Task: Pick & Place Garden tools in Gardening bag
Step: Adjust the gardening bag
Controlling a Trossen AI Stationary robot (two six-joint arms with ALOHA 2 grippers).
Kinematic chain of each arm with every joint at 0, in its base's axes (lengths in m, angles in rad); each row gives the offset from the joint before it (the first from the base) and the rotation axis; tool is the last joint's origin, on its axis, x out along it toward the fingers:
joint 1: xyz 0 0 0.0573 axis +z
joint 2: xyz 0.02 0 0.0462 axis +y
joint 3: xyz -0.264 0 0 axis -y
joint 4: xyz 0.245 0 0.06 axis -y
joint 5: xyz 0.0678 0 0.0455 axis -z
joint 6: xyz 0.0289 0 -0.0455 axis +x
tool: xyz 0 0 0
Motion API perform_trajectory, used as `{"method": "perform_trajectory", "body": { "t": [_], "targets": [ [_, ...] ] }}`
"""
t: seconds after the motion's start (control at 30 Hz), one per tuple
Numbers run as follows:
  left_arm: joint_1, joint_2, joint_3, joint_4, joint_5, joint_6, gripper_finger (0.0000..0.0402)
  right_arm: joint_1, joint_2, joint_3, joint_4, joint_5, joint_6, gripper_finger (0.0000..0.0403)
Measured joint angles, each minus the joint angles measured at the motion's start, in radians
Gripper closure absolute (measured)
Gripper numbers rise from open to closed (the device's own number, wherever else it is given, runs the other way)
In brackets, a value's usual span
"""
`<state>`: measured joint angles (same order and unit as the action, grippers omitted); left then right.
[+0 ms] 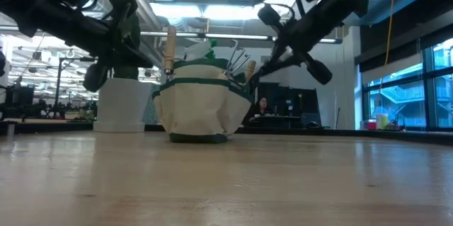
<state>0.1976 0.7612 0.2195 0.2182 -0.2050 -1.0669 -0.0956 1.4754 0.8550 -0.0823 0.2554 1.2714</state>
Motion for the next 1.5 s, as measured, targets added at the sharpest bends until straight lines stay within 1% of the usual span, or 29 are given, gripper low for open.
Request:
{"method": "perform_trajectory", "body": {
  "t": [0.1, 0.2, 0.3, 0.5, 0.6, 0.7, 0.87, 1.07, 1.2, 1.37, 1.5],
  "targets": [
    [0.035, 0.000, 0.000, 0.000, 0.055, 0.011, 0.0400, -0.015, 0.003, -0.036, 0.024, -0.029, 0.020, 0.0403],
    [0.061, 0.000, 0.000, 0.005, 0.113, 0.054, 0.0400, -0.024, 0.014, -0.066, 0.134, -0.054, 0.022, 0.0403],
    [0.094, 0.005, 0.000, 0.004, 0.145, 0.060, 0.0400, -0.029, 0.032, -0.085, 0.187, -0.059, 0.030, 0.0403],
    [0.123, 0.078, 0.000, 0.004, 0.202, 0.051, 0.0400, -0.032, 0.083, -0.085, 0.237, -0.075, 0.036, 0.0403],
    [0.111, 0.134, 0.000, 0.027, 0.205, 0.044, 0.0400, -0.032, 0.102, -0.085, 0.302, -0.076, 0.049, 0.0403],
    [0.100, 0.192, 0.000, 0.121, 0.205, 0.032, 0.0400, -0.032, 0.116, -0.085, 0.355, -0.076, 0.049, 0.0403],
    [0.074, 0.307, 0.005, 0.276, 0.206, -0.005, 0.0400, -0.032, 0.117, -0.081, 0.351, -0.072, 0.048, 0.0403],
    [0.021, 0.436, 0.058, 0.306, 0.199, -0.018, 0.0400, -0.032, 0.117, -0.081, 0.351, -0.065, 0.044, 0.0403],
    [-0.002, 0.520, 0.088, 0.405, 0.199, -0.028, 0.0400, -0.032, 0.117, -0.081, 0.350, -0.064, 0.041, 0.0403],
    [-0.007, 0.592, 0.144, 0.439, 0.202, -0.038, 0.0400, -0.032, 0.129, -0.079, 0.370, -0.069, 0.041, 0.0403],
    [-0.008, 0.636, 0.175, 0.445, 0.228, -0.030, 0.0400, -0.021, 0.163, -0.060, 0.397, -0.079, 0.041, 0.0403]
  ]
}}
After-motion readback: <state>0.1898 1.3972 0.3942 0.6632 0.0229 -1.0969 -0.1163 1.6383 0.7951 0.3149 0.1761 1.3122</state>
